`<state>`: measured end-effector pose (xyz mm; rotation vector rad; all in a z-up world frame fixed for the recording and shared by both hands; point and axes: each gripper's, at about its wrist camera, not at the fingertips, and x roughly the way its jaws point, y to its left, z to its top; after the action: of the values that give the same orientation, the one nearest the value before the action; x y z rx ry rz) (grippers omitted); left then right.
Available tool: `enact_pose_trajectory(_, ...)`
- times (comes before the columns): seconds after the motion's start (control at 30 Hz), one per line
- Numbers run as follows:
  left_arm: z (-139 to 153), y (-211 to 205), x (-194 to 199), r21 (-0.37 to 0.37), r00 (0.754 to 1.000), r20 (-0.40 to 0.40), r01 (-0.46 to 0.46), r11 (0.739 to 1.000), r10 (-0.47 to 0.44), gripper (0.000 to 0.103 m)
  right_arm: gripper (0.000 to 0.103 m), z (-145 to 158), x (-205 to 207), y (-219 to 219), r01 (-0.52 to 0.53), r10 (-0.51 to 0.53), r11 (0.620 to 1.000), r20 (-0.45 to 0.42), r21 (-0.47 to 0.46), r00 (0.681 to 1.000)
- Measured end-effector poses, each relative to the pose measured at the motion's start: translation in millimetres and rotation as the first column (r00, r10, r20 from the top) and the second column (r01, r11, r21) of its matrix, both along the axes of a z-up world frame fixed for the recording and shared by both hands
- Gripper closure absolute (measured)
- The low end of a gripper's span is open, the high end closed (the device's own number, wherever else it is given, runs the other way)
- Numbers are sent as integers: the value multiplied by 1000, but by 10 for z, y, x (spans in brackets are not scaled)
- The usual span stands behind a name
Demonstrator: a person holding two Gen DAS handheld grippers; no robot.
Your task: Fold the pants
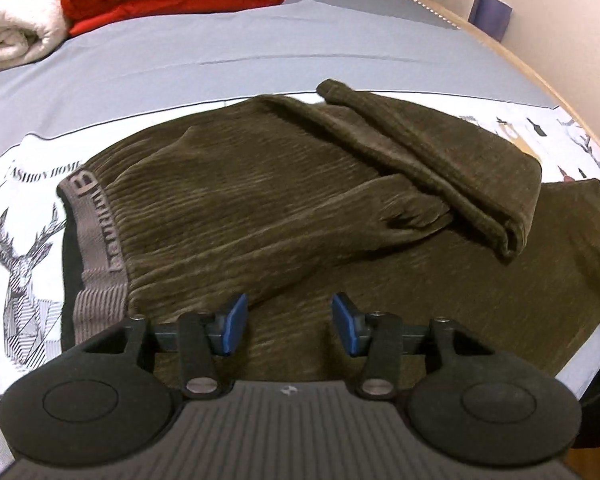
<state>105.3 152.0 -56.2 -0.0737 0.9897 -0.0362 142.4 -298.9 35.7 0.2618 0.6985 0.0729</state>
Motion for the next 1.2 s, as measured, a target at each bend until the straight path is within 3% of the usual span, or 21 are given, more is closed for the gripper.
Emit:
enact_pose_trajectory(0.1, 7, -71, 98, -1, 1000, 7, 6, 1000, -6, 61, 54, -21, 117, 10, -4, 4, 1000, 2, 0, 1000)
enact_pose_trajectory(0.23, 23, -125, 201, -16, 1000, 17, -2, 1000, 3, 71, 74, -60, 295, 31, -2, 3, 1000, 19, -5, 1000)
enact_pose_trajectory(0.47, 26, -185, 351, -47, 1000, 21, -9, 999, 9, 72, 75, -162, 670, 40, -22, 22, 1000, 16, 16, 1000)
enact_pose_trajectory(0.63, 22, -230, 413, -41, 1000, 24, 3, 999, -2, 72, 72, -323, 1023, -19, -40, 42, 997, -30, 70, 999)
enact_pose_trajectory(0.97, -104, -204, 500, -19, 1000, -8, -9, 1000, 9, 71, 47, -850, 1688, 237, -209, 208, 978, -169, 9, 963)
enact_pose_trajectory(1.1, -171, -173, 540, -14, 999, -32, -16, 1000, 15, 70, 44, -1089, 1866, 377, -249, 234, 968, -230, -39, 945)
enact_pose_trajectory(1.2, -205, -171, 572, -8, 999, -40, -8, 1000, 8, 70, 44, -1161, 1932, 409, -269, 258, 963, -253, -9, 932)
